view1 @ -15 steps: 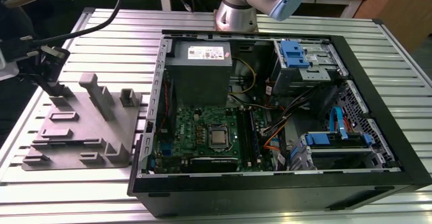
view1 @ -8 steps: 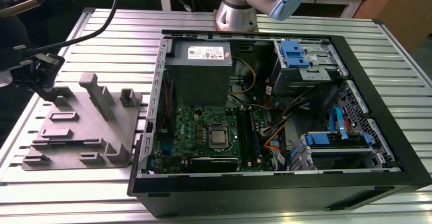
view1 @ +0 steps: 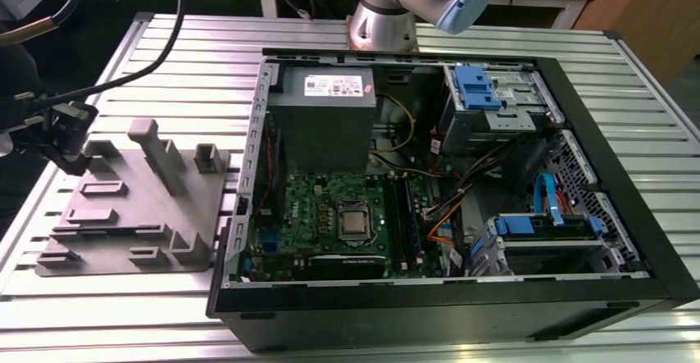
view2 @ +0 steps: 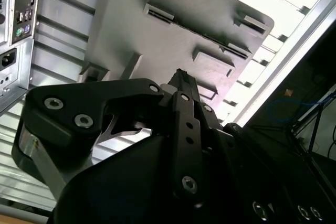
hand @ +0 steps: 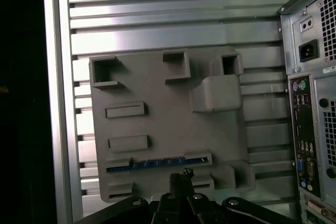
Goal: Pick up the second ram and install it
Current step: 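Reach for the second ram, then pick up the second ram and move it above second insertion slot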
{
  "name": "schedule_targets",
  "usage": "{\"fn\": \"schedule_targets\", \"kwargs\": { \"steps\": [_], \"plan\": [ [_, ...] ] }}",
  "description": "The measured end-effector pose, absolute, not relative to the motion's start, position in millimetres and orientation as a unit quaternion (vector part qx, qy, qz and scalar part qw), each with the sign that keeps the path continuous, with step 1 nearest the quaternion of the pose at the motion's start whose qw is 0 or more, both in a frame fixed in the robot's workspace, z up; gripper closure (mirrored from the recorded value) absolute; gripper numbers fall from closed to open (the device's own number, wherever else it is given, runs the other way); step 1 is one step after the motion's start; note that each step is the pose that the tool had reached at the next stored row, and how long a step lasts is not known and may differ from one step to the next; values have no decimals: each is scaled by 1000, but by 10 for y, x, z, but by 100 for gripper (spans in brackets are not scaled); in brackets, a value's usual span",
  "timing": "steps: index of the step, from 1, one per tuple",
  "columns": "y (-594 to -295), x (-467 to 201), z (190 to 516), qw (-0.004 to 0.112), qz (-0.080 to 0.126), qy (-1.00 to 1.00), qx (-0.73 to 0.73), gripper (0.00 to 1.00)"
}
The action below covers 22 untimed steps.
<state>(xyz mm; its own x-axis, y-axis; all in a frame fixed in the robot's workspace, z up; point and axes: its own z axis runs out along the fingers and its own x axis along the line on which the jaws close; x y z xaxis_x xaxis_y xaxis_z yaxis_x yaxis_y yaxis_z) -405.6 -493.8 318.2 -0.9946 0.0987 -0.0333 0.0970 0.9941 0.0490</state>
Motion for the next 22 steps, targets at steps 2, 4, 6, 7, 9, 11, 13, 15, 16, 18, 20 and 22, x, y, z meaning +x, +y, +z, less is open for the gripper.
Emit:
{"fn": "schedule_targets", "kwargs": {
  "steps": [2, 4, 6, 7, 9, 11, 13, 15, 16, 18, 20, 22],
  "plan": [
    [-4945, -4064, 3153, 18, 24, 998, 49, 93],
    [-4947, -4074, 3123, 18, 24, 998, 49, 93],
    [-4947, -4087, 3098, 18, 24, 998, 49, 93],
    [-4947, -4094, 3084, 18, 24, 998, 49, 93],
    [-4947, -4110, 3057, 18, 24, 998, 49, 93],
    [-4949, -4126, 3030, 18, 24, 998, 49, 93],
    [-4954, -4143, 3001, 18, 24, 998, 49, 93],
    [-4959, -4157, 2971, 18, 24, 998, 49, 93],
    [-4962, -4163, 2958, 18, 24, 998, 49, 93],
    [-4962, -4164, 2954, 18, 24, 998, 49, 93],
    [-4962, -4165, 2951, 18, 24, 998, 49, 93],
    [-4962, -4166, 2949, 18, 24, 998, 49, 93]
  ]
}}
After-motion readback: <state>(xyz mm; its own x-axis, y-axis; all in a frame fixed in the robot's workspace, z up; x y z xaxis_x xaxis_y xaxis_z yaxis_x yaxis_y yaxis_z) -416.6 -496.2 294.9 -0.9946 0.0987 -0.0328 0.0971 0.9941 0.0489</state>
